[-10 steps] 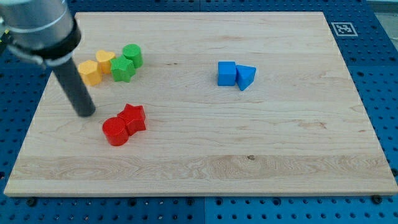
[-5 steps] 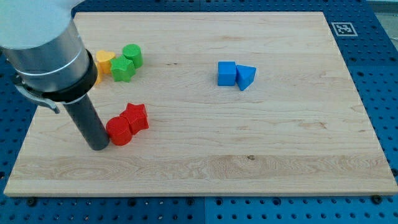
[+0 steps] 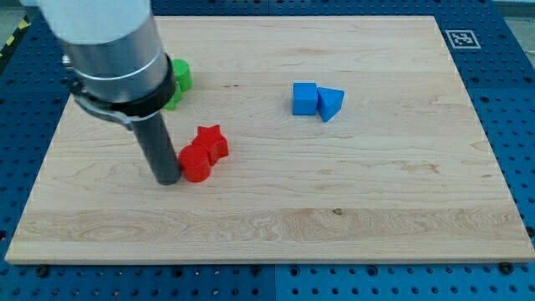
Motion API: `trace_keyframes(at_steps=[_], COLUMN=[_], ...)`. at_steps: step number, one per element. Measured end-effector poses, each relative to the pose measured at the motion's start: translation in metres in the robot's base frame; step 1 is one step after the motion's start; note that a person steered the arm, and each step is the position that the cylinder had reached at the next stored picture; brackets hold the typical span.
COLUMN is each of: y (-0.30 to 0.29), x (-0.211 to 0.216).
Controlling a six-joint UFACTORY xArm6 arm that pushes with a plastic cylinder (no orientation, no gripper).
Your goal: Separate the red circle and red star
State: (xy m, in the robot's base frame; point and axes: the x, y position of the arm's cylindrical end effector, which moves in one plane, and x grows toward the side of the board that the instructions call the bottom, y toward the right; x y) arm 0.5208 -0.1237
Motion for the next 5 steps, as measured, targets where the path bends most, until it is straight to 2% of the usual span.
trace_keyframes(at_steps=[2, 4, 5], y=[0.009, 0.038, 0.041], x=[-0.035, -0.039, -0.058])
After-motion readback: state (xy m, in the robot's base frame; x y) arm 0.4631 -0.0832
